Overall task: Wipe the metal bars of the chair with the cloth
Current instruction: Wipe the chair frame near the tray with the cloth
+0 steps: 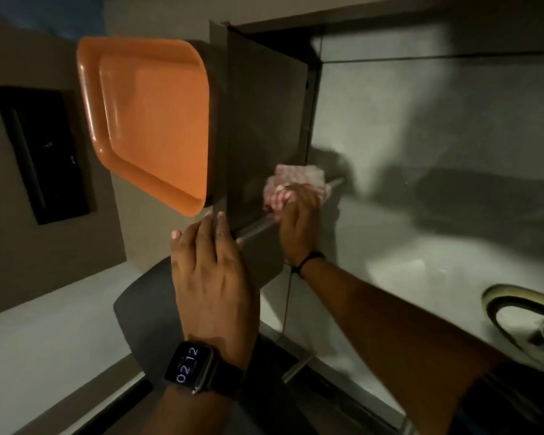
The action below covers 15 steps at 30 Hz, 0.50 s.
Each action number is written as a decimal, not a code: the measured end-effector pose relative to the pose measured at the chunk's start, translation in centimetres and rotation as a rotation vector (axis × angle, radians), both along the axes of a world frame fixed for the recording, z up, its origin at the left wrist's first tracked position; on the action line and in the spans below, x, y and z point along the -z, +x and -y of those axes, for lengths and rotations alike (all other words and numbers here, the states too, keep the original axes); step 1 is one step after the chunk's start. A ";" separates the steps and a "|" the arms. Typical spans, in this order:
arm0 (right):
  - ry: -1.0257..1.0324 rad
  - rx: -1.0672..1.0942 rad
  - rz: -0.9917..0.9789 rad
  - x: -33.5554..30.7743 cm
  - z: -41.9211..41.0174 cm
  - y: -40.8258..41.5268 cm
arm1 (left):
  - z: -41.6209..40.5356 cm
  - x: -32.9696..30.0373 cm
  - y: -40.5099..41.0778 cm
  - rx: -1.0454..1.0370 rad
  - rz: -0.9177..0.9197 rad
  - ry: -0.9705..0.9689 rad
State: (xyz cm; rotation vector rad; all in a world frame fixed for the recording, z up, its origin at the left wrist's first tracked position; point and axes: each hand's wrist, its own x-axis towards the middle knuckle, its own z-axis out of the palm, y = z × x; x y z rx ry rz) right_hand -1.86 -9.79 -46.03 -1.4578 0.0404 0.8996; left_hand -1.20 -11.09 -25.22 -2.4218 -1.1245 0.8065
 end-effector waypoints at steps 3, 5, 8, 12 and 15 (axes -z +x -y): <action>-0.082 -0.105 -0.182 3.6 0.8 3.8 | 0.3 0.3 0.2 0.004 0.030 0.044; -0.076 -0.144 -0.189 1.9 1.3 3.9 | 0.3 0.3 0.4 -0.008 0.030 0.050; 0.120 -0.113 0.024 -4.6 2.6 0.7 | 0.5 0.0 0.5 -0.013 -0.008 0.036; 0.374 -0.175 0.197 -7.8 4.0 -1.1 | 0.4 0.2 0.4 0.005 -0.037 0.038; 0.176 -0.281 0.223 -2.2 3.1 0.4 | 0.2 0.4 0.1 0.023 0.001 0.056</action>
